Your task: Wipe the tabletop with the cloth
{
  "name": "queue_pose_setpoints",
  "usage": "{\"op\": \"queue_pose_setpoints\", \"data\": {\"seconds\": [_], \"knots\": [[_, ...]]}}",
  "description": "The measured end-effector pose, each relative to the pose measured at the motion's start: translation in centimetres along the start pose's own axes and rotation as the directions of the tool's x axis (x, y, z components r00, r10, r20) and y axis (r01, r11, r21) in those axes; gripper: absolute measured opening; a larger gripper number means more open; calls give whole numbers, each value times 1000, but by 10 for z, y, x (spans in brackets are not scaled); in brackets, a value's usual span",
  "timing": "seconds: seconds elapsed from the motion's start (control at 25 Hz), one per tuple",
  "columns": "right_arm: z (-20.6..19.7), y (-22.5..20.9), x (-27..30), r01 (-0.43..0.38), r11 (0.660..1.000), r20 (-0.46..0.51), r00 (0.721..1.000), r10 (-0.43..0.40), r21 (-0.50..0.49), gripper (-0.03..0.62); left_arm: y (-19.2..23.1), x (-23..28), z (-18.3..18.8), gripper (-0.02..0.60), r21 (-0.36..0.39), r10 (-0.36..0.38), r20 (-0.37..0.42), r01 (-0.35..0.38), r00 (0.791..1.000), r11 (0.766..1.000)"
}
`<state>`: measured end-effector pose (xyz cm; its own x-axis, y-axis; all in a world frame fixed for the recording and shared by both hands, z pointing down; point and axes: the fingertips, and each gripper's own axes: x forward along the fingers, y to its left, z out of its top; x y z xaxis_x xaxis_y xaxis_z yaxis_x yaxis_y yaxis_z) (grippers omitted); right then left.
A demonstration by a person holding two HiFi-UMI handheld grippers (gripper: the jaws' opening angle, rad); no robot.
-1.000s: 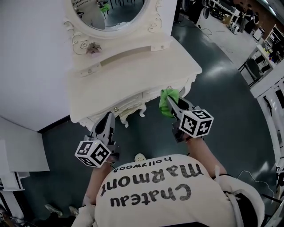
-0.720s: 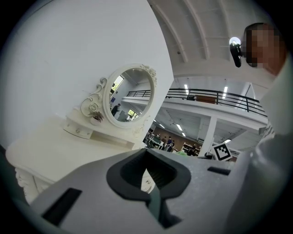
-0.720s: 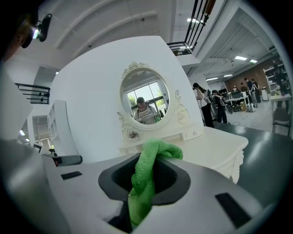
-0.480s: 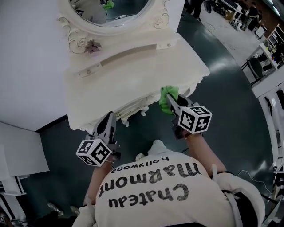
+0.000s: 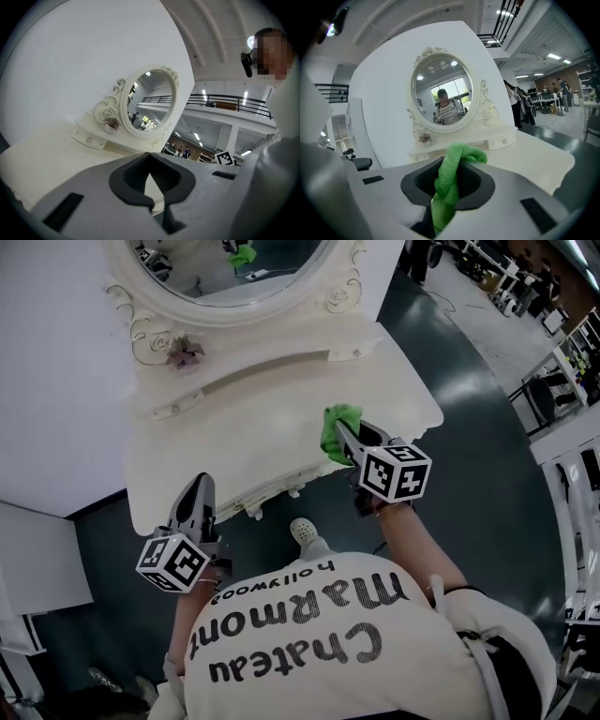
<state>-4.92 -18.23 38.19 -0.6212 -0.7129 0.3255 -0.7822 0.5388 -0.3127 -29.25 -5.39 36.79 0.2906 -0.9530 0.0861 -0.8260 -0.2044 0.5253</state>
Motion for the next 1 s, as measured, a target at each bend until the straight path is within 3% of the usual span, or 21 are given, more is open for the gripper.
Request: {"op": "queue_pose_setpoints", "data": {"seconds": [0.36,0.6,0.72,1.0], "knots": [[44,-56,89,-49,999,-32,998,48,-11,72,24,67,17,8,-24,96,32,-95,995,995],[42,-89,152,-101,995,-107,989,99,-12,72,41,101,15,8,-53,171,44,-169,984,984],[30,-96,179,-162,986,-167,974,154,-37,72,49,110,6,8,-84,215,31,-211,976,974],[-17,-108,233,-278,930,-363,914,179,-242,72,59,129,2,8,-98,274,18,-271,962,958]]}}
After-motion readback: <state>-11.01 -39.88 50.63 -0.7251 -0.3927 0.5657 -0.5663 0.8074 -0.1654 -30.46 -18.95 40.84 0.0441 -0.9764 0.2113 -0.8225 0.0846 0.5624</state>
